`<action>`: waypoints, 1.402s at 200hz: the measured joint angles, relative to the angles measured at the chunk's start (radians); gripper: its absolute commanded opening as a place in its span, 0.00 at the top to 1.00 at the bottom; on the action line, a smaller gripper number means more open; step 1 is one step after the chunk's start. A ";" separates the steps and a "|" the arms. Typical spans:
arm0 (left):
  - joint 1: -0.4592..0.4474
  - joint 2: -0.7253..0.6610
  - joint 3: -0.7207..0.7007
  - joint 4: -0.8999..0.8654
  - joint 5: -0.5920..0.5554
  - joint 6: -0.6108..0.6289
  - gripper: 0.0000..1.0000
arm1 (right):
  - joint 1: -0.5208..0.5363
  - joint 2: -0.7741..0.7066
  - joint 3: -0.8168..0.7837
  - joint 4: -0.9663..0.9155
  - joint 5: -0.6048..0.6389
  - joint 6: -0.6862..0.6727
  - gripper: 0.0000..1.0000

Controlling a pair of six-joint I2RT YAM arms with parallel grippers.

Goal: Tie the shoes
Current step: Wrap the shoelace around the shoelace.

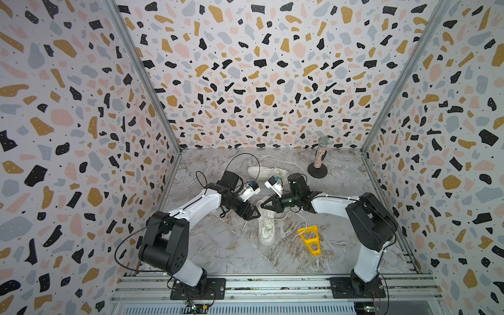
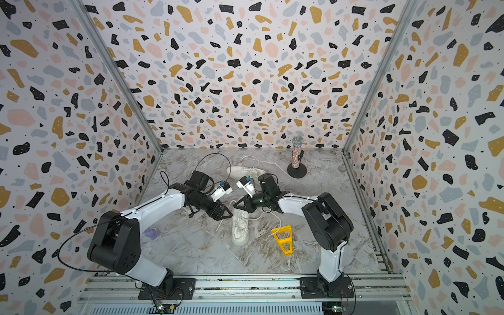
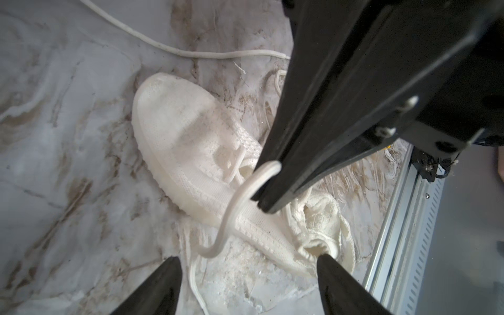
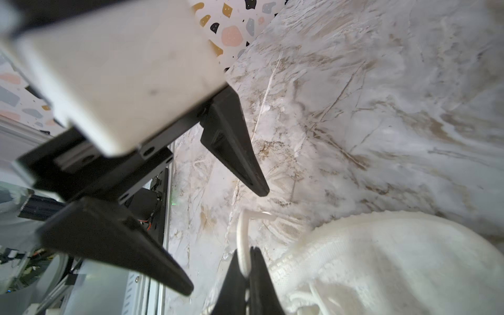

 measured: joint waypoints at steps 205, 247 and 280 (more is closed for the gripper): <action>-0.089 0.057 -0.021 0.149 -0.041 -0.184 0.68 | -0.008 0.042 0.000 0.058 -0.024 0.093 0.93; -0.091 0.057 -0.021 0.149 -0.019 -0.196 0.77 | -0.008 0.045 0.000 0.056 -0.024 0.093 0.93; -0.091 0.057 -0.021 0.148 -0.007 -0.198 0.92 | -0.008 0.045 0.000 0.044 -0.024 0.091 0.89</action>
